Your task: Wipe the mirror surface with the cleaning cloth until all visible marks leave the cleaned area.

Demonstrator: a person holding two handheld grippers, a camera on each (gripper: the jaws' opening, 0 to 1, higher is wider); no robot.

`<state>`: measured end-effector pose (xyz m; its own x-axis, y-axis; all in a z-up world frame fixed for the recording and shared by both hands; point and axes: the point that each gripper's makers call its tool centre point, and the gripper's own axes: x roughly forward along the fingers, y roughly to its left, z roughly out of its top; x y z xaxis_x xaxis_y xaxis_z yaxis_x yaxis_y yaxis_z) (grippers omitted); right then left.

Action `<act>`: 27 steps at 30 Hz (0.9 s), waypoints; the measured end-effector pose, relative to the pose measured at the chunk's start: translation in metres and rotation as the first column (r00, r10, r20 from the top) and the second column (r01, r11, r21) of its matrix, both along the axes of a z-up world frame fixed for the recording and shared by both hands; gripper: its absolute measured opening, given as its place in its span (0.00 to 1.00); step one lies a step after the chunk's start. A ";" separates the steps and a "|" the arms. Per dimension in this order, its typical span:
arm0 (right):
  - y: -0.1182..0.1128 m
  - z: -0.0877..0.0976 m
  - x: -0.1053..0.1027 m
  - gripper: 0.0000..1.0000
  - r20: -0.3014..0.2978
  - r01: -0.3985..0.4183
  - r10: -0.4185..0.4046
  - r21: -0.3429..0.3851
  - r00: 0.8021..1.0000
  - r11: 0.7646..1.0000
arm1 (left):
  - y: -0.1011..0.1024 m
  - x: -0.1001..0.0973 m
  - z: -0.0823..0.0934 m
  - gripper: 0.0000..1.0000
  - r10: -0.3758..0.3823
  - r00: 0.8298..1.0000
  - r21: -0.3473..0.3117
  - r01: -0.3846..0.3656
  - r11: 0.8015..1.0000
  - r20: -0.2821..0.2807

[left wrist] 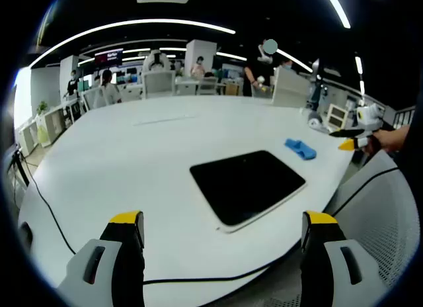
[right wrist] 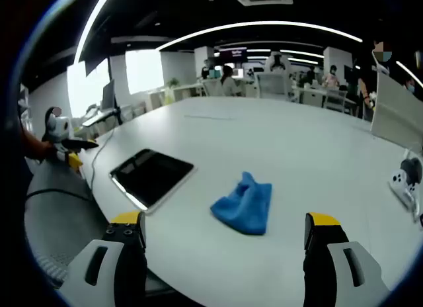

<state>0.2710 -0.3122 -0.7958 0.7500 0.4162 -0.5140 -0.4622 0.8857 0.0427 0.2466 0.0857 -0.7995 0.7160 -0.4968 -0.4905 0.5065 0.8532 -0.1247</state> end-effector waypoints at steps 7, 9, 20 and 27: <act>0.003 -0.002 -0.002 1.00 -0.026 0.003 -0.002 0.029 1.000 1.000 | 0.000 0.000 0.000 1.00 -0.001 1.000 0.000 0.001 1.000 -0.002; 0.003 -0.003 -0.003 1.00 -0.030 0.003 -0.002 0.026 1.000 1.000 | 0.001 0.000 0.000 1.00 0.000 1.000 0.000 0.000 1.000 -0.003; 0.001 -0.005 -0.003 0.99 -0.050 0.019 -0.017 0.023 0.999 1.000 | 0.001 0.000 -0.001 1.00 0.002 1.000 -0.003 -0.002 1.000 -0.008; 0.001 -0.004 -0.003 0.99 -0.075 0.028 -0.025 0.029 0.997 0.999 | 0.000 -0.001 -0.002 1.00 -0.004 1.000 -0.002 0.004 1.000 -0.012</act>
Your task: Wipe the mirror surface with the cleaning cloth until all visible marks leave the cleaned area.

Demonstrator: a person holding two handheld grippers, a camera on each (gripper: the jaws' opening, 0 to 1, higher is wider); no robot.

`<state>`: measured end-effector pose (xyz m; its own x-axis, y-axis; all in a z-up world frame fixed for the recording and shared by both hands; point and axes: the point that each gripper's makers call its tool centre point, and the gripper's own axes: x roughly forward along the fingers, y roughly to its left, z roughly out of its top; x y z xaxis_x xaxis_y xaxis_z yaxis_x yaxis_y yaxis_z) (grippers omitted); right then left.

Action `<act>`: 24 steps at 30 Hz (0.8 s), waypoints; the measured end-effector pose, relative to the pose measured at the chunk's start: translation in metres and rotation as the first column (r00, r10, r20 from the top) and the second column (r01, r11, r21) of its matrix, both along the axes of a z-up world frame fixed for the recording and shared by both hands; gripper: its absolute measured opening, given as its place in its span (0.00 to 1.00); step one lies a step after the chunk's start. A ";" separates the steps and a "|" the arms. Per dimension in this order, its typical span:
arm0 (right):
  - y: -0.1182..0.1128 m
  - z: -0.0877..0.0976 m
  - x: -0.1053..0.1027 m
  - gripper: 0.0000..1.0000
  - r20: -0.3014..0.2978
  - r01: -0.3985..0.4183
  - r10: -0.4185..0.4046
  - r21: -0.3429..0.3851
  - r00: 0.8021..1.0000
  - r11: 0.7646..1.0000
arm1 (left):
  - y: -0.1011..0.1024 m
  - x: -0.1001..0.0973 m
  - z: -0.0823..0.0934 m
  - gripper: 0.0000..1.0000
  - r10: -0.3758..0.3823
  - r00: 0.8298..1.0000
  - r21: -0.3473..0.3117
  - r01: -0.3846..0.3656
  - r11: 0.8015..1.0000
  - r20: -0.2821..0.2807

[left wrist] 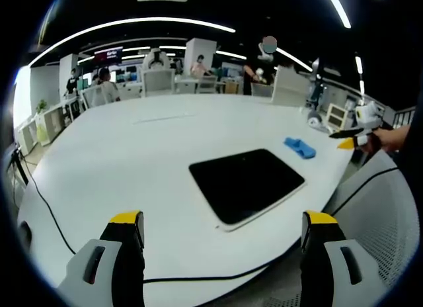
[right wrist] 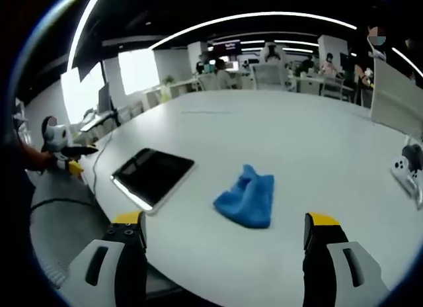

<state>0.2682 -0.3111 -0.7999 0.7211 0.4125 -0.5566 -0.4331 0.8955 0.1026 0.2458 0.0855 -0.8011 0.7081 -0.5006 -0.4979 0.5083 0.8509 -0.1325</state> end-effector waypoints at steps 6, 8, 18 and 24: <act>-0.003 0.002 0.002 0.99 -0.015 0.009 -0.009 -0.024 1.000 1.000 | -0.001 0.000 0.000 1.00 -0.003 1.000 0.000 0.003 1.000 -0.001; -0.004 0.001 0.003 0.99 -0.017 0.006 -0.007 -0.043 1.000 0.999 | -0.001 0.000 -0.001 1.00 -0.004 1.000 0.001 0.004 1.000 -0.001; -0.008 -0.005 0.001 0.97 -0.058 0.022 -0.025 -0.053 0.998 0.998 | -0.002 -0.001 -0.002 1.00 -0.008 1.000 -0.002 0.008 1.000 -0.009; -0.011 -0.009 -0.001 0.95 -0.075 0.014 -0.020 -0.080 0.997 0.997 | -0.004 -0.002 -0.003 1.00 -0.011 1.000 -0.004 0.011 1.000 -0.018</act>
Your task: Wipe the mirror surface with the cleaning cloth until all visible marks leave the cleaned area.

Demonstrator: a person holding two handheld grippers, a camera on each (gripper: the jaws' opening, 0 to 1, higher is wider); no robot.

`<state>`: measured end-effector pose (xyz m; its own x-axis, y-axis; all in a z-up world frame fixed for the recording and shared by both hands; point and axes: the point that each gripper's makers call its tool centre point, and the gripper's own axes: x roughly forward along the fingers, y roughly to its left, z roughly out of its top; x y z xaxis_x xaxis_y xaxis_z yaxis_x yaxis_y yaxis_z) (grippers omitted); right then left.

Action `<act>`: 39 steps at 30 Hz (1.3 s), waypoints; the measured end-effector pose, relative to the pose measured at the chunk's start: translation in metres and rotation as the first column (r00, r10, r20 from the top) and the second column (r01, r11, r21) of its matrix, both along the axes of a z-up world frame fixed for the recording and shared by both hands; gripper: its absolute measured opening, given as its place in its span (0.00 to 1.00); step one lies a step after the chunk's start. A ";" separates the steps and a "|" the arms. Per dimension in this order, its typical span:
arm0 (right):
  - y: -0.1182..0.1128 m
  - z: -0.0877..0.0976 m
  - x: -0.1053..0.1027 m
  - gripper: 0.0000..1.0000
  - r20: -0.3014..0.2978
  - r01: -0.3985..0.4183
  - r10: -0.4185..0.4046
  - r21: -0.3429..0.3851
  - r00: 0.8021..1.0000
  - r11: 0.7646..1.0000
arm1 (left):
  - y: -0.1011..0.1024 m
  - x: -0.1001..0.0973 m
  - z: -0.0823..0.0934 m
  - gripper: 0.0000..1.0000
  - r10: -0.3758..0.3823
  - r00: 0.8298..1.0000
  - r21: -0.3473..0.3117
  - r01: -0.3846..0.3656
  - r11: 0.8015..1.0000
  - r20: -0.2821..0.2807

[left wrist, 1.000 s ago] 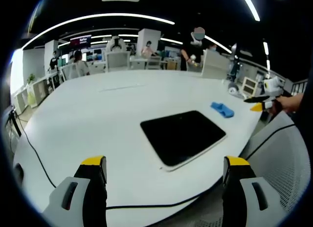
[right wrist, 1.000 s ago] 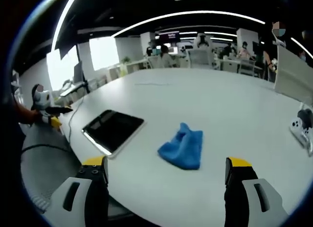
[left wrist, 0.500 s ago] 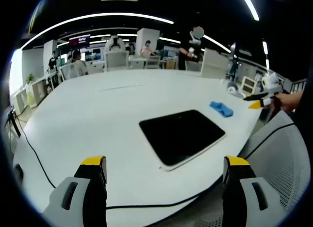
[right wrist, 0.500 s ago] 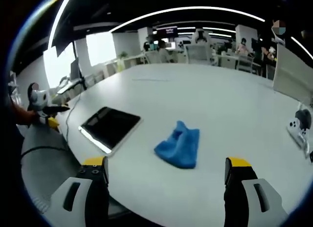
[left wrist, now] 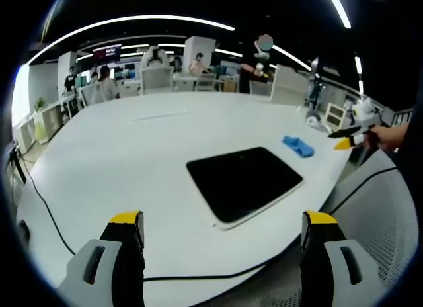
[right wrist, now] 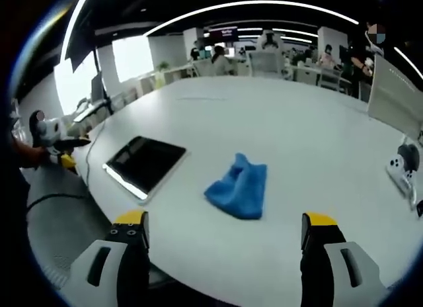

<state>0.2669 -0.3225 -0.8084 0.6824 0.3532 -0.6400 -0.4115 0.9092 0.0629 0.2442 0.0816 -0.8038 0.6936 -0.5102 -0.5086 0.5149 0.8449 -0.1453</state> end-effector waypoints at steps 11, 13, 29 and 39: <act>0.000 0.007 0.010 0.93 -0.103 -0.021 0.010 -0.100 0.995 0.995 | 0.000 0.000 0.000 1.00 0.001 1.000 -0.003 -0.001 1.000 0.002; 0.001 0.016 0.019 0.94 -0.104 -0.015 0.004 -0.104 0.995 0.994 | 0.000 0.000 0.000 1.00 0.001 1.000 -0.003 -0.001 1.000 0.004; 0.005 0.029 0.096 0.89 -0.316 0.106 -0.143 -0.131 0.938 0.986 | 0.002 0.002 0.002 1.00 0.006 1.000 -0.011 -0.006 1.000 0.018; 0.011 0.005 0.099 0.72 -0.369 0.089 -0.134 -0.137 0.920 0.987 | 0.003 0.004 0.003 0.99 0.014 1.000 -0.024 -0.013 1.000 0.026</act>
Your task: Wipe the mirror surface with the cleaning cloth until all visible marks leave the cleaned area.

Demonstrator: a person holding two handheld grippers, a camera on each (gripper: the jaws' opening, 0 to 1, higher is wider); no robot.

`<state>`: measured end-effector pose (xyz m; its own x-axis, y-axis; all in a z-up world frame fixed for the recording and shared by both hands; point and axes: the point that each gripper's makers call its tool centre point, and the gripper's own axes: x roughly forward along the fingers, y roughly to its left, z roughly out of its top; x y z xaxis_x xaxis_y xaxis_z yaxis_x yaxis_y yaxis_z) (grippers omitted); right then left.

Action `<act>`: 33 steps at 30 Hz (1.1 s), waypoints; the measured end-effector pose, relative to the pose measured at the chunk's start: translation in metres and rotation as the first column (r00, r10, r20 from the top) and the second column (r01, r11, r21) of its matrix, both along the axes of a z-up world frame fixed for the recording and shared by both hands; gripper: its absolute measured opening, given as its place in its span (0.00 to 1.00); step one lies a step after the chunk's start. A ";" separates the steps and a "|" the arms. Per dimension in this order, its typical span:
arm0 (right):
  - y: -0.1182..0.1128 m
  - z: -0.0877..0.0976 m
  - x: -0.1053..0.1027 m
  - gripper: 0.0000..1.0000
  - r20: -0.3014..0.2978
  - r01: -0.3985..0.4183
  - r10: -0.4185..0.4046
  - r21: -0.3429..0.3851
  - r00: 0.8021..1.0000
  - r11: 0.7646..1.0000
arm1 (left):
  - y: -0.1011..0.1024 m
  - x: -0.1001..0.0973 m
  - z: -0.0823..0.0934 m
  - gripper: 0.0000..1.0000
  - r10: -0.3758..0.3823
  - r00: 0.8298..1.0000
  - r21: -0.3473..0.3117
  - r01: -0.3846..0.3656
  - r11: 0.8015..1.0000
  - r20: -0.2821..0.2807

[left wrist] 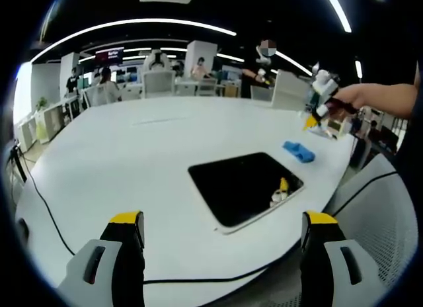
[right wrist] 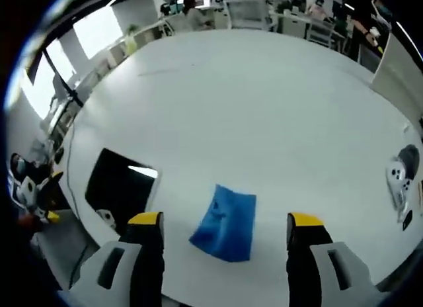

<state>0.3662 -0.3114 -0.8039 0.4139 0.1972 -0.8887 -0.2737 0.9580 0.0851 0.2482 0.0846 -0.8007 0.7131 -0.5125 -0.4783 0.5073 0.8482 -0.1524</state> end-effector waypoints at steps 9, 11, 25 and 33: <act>-0.002 -0.033 -0.011 0.55 -0.052 0.044 -0.044 0.003 0.998 0.999 | 0.000 0.000 -0.001 0.99 -0.004 1.000 0.001 0.004 1.000 -0.003; -0.002 -0.038 -0.011 0.52 -0.057 0.041 -0.042 -0.010 0.997 0.999 | 0.000 0.000 -0.001 0.99 -0.003 1.000 -0.001 0.003 1.000 -0.002; -0.004 -0.058 -0.015 0.47 -0.048 0.063 -0.065 -0.038 0.997 0.997 | -0.001 0.000 -0.001 0.99 -0.005 1.000 -0.003 0.005 1.000 -0.002; 0.003 -0.071 -0.017 0.44 -0.024 0.031 -0.033 -0.078 0.999 0.996 | -0.002 -0.002 -0.003 0.99 -0.013 1.000 0.003 0.013 1.000 -0.012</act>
<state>0.3495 -0.3086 -0.8753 0.3960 0.1139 -0.9112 -0.2412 0.9703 0.0165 0.2467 0.0829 -0.8040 0.7006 -0.5199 -0.4887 0.5161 0.8422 -0.1560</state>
